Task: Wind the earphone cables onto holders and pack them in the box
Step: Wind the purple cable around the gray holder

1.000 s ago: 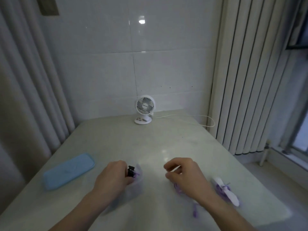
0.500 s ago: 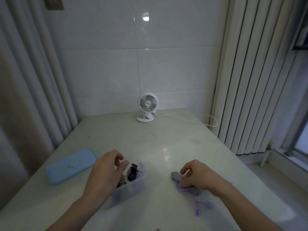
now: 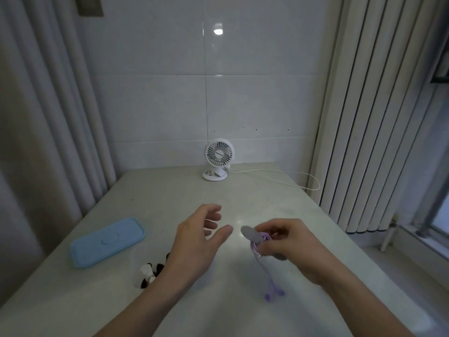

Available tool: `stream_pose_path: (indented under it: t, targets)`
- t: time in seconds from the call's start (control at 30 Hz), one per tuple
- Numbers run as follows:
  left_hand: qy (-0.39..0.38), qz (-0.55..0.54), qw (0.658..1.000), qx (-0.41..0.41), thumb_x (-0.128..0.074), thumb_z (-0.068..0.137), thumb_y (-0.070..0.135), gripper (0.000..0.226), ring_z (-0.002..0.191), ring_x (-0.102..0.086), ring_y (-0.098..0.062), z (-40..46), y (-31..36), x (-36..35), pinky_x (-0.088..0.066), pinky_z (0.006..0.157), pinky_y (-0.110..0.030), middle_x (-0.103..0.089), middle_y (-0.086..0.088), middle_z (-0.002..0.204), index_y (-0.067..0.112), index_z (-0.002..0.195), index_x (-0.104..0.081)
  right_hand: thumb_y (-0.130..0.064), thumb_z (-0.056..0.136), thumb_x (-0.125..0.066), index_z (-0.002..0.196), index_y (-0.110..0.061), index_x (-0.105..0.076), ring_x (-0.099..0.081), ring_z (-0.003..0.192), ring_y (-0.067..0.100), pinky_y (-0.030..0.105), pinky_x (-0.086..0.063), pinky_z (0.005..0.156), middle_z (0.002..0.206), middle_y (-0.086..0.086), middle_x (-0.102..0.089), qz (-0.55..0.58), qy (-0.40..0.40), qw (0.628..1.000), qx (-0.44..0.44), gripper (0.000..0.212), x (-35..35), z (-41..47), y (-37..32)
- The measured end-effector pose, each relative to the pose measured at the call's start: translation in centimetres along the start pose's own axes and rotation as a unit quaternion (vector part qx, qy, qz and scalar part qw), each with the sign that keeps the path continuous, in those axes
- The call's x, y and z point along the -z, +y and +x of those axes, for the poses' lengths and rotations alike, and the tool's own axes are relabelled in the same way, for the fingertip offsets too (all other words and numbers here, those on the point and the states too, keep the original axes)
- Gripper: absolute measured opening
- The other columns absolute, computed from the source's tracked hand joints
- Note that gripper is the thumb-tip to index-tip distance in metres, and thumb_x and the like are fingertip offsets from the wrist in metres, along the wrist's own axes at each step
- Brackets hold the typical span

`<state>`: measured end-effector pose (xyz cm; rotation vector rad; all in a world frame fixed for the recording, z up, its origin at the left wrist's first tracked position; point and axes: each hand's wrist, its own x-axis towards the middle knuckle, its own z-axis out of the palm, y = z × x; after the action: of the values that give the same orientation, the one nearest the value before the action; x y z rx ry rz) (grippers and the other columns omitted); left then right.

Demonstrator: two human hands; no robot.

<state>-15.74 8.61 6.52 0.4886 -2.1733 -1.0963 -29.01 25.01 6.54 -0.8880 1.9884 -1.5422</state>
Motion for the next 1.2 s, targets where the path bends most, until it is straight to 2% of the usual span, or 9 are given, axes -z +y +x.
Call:
stream_pose_path:
  t: [0.17, 0.3, 0.4, 0.53, 0.67, 0.8, 1.03, 1.13, 1.2]
  targets:
    - [-0.082, -0.168, 0.978, 0.094, -0.079, 0.071, 0.043, 0.056, 0.09, -0.071, -0.011, 0.8, 2.8, -1.9, -0.054, 0.077, -0.031, -0.071, 0.005, 0.106, 0.033, 0.121, -0.056, 0.012, 0.068, -0.073, 0.093, -0.007, -0.077, -0.05, 0.064, 0.022, 0.026, -0.031, 0.05, 0.074, 0.019, -0.066, 0.102, -0.015, 0.991, 0.088, 0.031, -0.5, -0.3, -3.0]
    - [-0.059, -0.229, 0.969, 0.073, -0.077, 0.071, 0.031, 0.023, 0.088, -0.072, -0.031, 1.3, 5.1, -2.1, -0.055, 0.07, -0.044, -0.076, -0.011, 0.091, 0.02, 0.091, -0.072, 0.004, 0.063, -0.076, 0.097, -0.01, -0.076, -0.063, 0.072, 0.024, 0.024, -0.039, 0.053, 0.089, 0.022, -0.073, 0.148, 0.019, 0.98, 0.135, 0.038, -0.7, -0.4, -4.3]
    - [-0.056, -0.282, 0.955, 0.078, -0.077, 0.077, 0.013, 0.017, 0.079, -0.071, -0.028, 1.9, 6.4, -1.6, -0.057, 0.075, -0.038, -0.074, -0.023, 0.095, 0.005, 0.092, -0.072, 0.012, 0.065, -0.078, 0.1, -0.012, -0.073, -0.062, 0.073, 0.019, 0.024, -0.043, 0.053, 0.083, 0.009, -0.069, 0.167, 0.047, 0.972, 0.162, 0.042, -0.7, -0.1, -4.8]
    - [-0.047, -0.333, 0.937, 0.095, -0.073, 0.08, 0.006, 0.021, 0.074, -0.068, -0.021, 2.4, 7.8, -0.9, -0.057, 0.069, -0.029, -0.072, -0.026, 0.095, -0.006, 0.098, -0.068, 0.013, 0.066, -0.077, 0.114, -0.011, -0.066, -0.069, 0.087, 0.024, 0.03, -0.055, 0.076, 0.096, 0.016, -0.071, 0.252, 0.022, 0.957, 0.143, 0.055, -0.6, -0.1, -4.9]
    - [-0.007, -0.354, 0.929, 0.103, -0.074, 0.078, 0.005, 0.023, 0.073, -0.062, -0.029, 2.8, 8.4, -0.5, -0.051, 0.069, -0.038, -0.07, -0.027, 0.089, -0.009, 0.096, -0.068, 0.004, 0.07, -0.074, 0.116, -0.002, -0.063, -0.068, 0.094, 0.034, 0.037, -0.055, 0.089, 0.109, 0.031, -0.068, 0.261, -0.045, 0.956, 0.126, 0.047, -1.7, -0.8, -4.2]
    - [-0.006, -0.362, 0.925, 0.111, -0.073, 0.079, 0.003, 0.018, 0.064, -0.068, -0.023, 2.7, 8.4, 0.1, -0.056, 0.058, -0.028, -0.071, -0.019, 0.081, -0.007, 0.092, -0.069, 0.0, 0.073, -0.071, 0.116, 0.006, -0.062, -0.065, 0.088, 0.054, 0.044, -0.058, 0.085, 0.097, 0.034, -0.069, 0.313, -0.053, 0.944, 0.092, 0.045, -2.4, -1.0, -4.0]
    - [0.008, -0.392, 0.908, 0.149, -0.072, 0.08, 0.003, 0.017, 0.071, -0.068, -0.026, 2.9, 8.4, 0.6, -0.062, 0.069, -0.03, -0.07, -0.021, 0.085, -0.009, 0.091, -0.067, -0.003, 0.082, -0.066, 0.092, 0.012, -0.07, -0.054, 0.052, 0.02, 0.036, -0.059, 0.066, 0.062, 0.012, -0.057, 0.301, -0.05, 0.951, 0.044, 0.019, -2.9, -1.2, -4.1]
    - [0.004, -0.416, 0.89, 0.185, -0.069, 0.083, 0.005, 0.011, 0.07, -0.069, -0.026, 3.0, 8.4, 1.2, -0.061, 0.078, -0.035, -0.073, -0.019, 0.083, 0.003, 0.072, -0.068, -0.003, 0.089, -0.061, 0.087, 0.003, -0.074, -0.045, 0.044, 0.019, 0.028, -0.047, 0.045, 0.06, 0.007, -0.055, 0.258, -0.029, 0.965, 0.05, 0.014, -2.6, -1.6, -4.4]
    - [-0.009, -0.432, 0.879, 0.199, -0.066, 0.086, 0.006, 0.01, 0.065, -0.071, -0.021, 3.1, 8.2, 1.4, -0.061, 0.076, -0.031, -0.074, -0.018, 0.084, -0.003, 0.085, -0.07, -0.006, 0.089, -0.063, 0.086, 0.001, -0.075, -0.041, 0.042, 0.016, 0.024, -0.036, 0.039, 0.059, 0.005, -0.055, 0.229, -0.01, 0.972, 0.054, 0.014, -2.3, -1.9, -4.6]
